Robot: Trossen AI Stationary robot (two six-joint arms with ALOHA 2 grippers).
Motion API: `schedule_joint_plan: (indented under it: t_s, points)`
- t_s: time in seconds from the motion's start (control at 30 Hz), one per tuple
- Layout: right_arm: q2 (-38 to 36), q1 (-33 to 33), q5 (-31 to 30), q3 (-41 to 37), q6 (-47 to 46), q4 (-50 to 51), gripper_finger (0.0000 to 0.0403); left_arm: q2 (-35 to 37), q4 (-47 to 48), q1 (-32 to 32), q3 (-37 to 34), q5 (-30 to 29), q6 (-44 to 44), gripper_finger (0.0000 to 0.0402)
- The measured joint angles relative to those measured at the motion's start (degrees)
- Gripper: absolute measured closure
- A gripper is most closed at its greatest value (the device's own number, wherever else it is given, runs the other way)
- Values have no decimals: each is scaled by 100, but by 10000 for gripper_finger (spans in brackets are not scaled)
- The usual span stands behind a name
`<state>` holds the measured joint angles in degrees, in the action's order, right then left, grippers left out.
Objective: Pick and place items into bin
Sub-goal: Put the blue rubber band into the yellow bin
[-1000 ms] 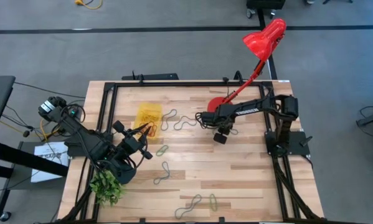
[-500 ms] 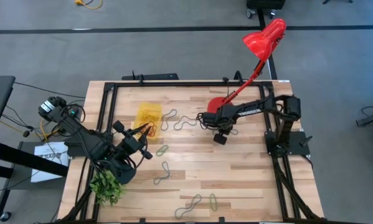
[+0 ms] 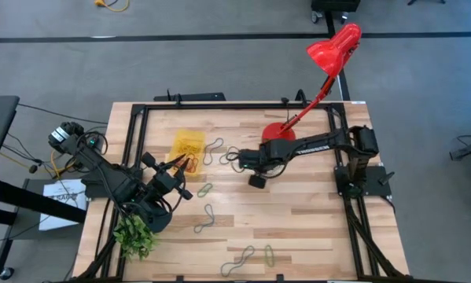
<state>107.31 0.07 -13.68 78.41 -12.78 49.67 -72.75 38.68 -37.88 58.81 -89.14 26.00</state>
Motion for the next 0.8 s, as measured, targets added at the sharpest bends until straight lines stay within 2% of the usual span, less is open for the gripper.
schedule_joint_plan:
  t_s: [0.1, 0.27, 0.43, 0.57, 0.63, 0.77, 0.8]
  points:
    - [2, 59, -184, 449, 209, -500, 402, 0, -4, -40, 0, -7, 0, 340]
    - [0, -30, -165, 960, 951, -2184, 402, 0, -20, -145, 0, -12, 1, 340]
    - [-9, -285, -122, 1041, 1471, -4111, 402, 0, -22, -264, 0, -85, 0, 340]
    - [-11, -599, -107, 1041, 1475, -4951, 402, 0, -22, -285, 0, -92, 0, 340]
    - [59, -751, 84, 1042, 1351, -5092, 402, 0, -22, -285, 0, -92, -2, 340]
    - [418, -939, 866, 1002, 997, -5439, 403, 0, -20, -285, 0, -92, -3, 340]
    - [624, -940, 946, 1072, 974, -5875, 403, 2, -20, -285, 0, -92, -3, 340]
